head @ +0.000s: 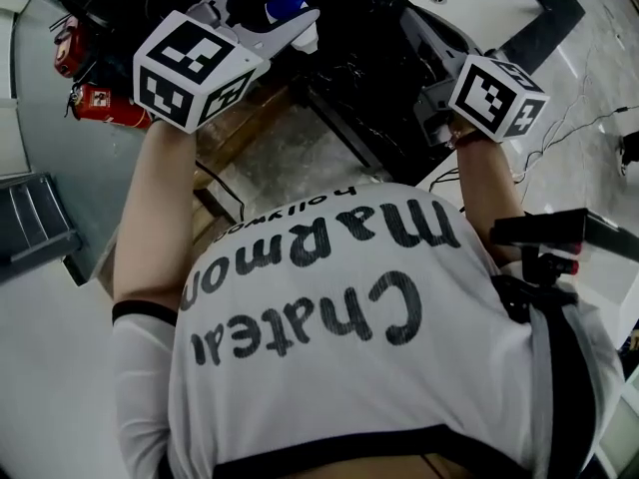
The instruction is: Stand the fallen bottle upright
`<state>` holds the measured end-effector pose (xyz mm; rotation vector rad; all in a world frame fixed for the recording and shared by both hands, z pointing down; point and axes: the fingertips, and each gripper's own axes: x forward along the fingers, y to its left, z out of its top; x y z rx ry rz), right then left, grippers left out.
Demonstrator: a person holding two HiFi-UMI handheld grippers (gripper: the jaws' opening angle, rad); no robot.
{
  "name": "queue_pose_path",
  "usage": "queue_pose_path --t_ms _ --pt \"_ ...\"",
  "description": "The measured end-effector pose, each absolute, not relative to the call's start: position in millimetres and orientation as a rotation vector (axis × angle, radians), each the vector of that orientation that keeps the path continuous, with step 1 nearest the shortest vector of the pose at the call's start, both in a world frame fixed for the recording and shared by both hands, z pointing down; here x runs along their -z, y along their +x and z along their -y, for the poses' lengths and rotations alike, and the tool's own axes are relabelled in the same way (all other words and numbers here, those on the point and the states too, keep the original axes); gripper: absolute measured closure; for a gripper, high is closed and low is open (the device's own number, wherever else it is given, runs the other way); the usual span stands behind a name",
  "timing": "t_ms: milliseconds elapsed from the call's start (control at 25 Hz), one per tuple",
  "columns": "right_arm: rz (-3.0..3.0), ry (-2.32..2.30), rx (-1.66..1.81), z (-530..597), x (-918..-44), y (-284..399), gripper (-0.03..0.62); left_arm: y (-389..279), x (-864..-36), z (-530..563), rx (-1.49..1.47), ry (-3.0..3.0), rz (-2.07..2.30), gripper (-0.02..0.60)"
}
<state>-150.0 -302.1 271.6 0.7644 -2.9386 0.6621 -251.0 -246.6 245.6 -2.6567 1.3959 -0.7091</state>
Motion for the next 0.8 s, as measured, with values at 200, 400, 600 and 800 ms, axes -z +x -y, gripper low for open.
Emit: queue_pose_path --t_ms 200,400,600,800 --pt "2.959 0.736 -0.654 305.9 -270.9 -151.7 0.579 -253.3 -245.3 253.6 0.683 -2.640 -1.487 0.405" --pt "2.954 0.749 -0.670 309.0 -272.8 -143.7 0.579 -260.4 -245.3 259.3 0.628 -2.625 -1.618 0.407" --pt "2.948 0.749 -0.688 316.0 -274.7 -140.6 0.579 -269.4 -242.7 263.6 0.567 -2.632 -1.690 0.407" --pt "2.954 0.740 -0.687 316.5 -273.9 -141.6 0.579 -274.6 -245.1 260.8 0.501 -2.657 -1.734 0.410"
